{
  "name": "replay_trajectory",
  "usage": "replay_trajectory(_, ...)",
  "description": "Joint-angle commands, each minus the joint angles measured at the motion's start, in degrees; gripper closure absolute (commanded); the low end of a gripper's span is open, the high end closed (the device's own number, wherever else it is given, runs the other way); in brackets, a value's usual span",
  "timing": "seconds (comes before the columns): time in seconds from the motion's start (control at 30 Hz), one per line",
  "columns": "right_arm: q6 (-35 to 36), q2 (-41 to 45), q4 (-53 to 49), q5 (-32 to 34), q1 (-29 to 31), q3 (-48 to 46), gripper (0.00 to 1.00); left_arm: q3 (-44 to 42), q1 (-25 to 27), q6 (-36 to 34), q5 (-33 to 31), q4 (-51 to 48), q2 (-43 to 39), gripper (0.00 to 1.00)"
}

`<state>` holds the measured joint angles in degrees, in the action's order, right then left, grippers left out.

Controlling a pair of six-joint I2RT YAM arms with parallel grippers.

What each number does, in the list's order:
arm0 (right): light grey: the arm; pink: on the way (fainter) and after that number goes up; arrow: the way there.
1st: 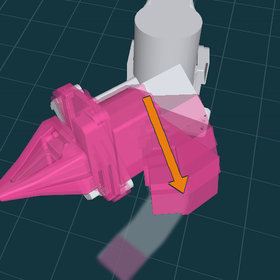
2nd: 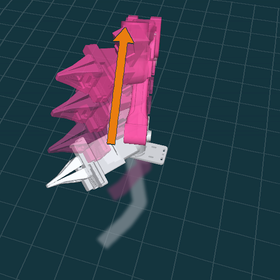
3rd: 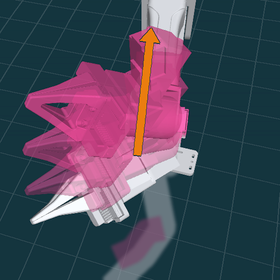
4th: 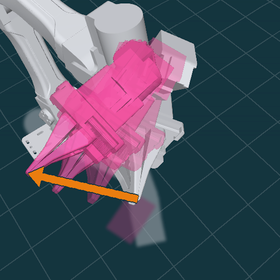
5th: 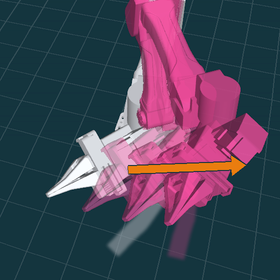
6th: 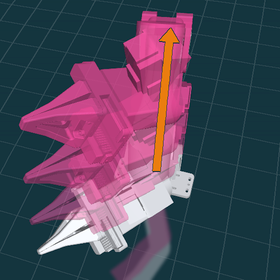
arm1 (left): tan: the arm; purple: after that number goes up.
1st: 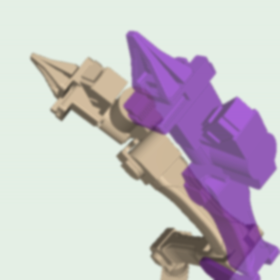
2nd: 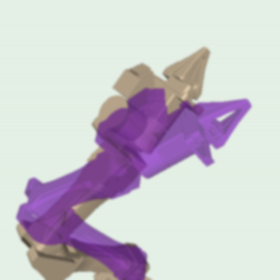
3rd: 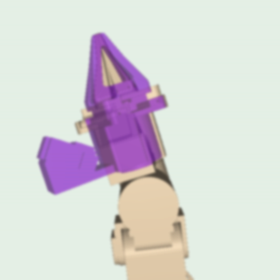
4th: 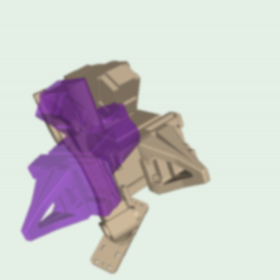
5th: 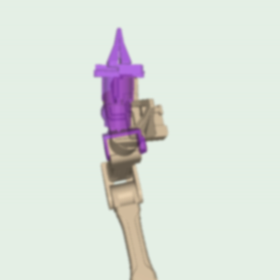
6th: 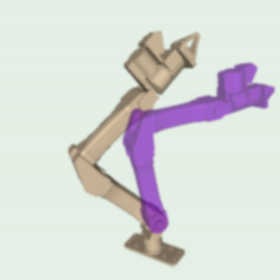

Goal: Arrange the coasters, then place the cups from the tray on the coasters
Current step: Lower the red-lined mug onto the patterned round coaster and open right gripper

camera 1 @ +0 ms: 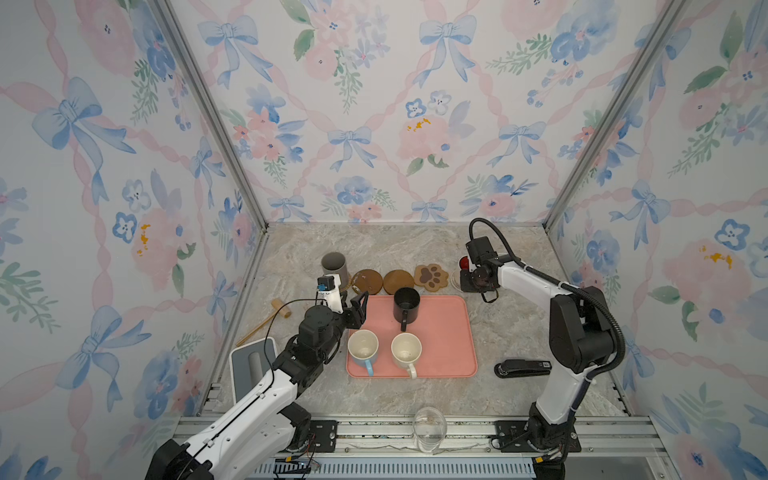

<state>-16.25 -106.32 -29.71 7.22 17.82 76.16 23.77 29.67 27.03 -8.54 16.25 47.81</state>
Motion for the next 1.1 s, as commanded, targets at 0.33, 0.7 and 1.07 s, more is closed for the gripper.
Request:
replay_trajectory(0.33, 0.08, -1.06, 3.04, 0.25, -0.86, 1.83, 1.00, -0.56, 0.31, -1.28, -0.86, 1.01, -0.76, 0.37)
replay_trajectory(0.7, 0.11, -1.58, 3.28, 0.33, -1.15, 1.11, 1.00, -0.74, 0.33, -1.32, -0.96, 0.96, -1.05, 0.37)
replay_trajectory(1.07, -0.23, -2.31, 3.65, -0.10, -1.13, 0.39, 1.00, -0.92, 0.30, -1.28, -1.01, 0.97, -1.58, 0.37)
